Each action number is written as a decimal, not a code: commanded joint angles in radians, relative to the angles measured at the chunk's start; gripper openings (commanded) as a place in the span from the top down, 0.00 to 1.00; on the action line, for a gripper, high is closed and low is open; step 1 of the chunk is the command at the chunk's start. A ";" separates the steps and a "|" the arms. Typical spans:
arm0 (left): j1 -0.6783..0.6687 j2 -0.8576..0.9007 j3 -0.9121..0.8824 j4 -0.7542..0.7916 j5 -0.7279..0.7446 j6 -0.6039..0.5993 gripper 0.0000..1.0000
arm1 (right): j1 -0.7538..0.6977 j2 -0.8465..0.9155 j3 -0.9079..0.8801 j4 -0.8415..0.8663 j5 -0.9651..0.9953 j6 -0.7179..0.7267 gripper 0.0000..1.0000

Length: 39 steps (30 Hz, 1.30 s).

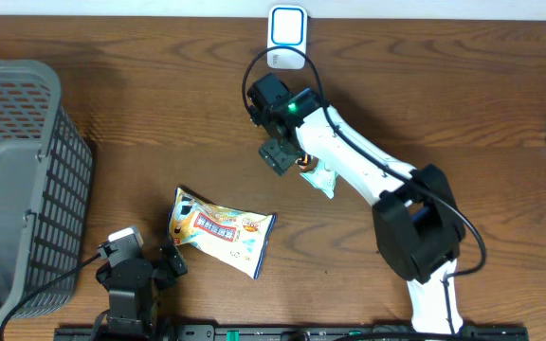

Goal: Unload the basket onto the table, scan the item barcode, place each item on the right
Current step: 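Swing the right gripper back and grasp the orange tissue pack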

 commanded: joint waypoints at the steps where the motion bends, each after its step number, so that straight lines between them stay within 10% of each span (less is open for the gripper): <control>1: 0.002 -0.002 0.000 -0.069 -0.006 0.022 0.02 | -0.006 0.024 -0.037 0.048 0.108 -0.063 0.23; 8: 0.002 -0.002 0.000 -0.069 -0.006 0.022 0.03 | -0.020 0.048 -0.050 0.091 0.097 -0.084 0.32; 13: 0.002 -0.002 0.000 -0.069 -0.006 0.022 0.02 | -0.021 0.091 -0.069 0.075 0.096 -0.084 0.58; 19: 0.002 -0.002 0.000 -0.069 -0.006 0.022 0.02 | -0.016 0.119 -0.094 0.069 0.096 -0.068 0.64; 24: 0.002 -0.002 0.000 -0.069 -0.006 0.022 0.02 | -0.017 0.100 -0.058 0.044 0.072 -0.014 0.99; 27: 0.002 -0.002 0.000 -0.069 -0.006 0.022 0.02 | -0.032 0.056 0.041 -0.055 -0.085 -0.014 0.99; 39: 0.002 -0.002 0.000 -0.069 -0.006 0.022 0.02 | -0.147 -0.192 0.124 -0.438 -0.904 -0.738 0.99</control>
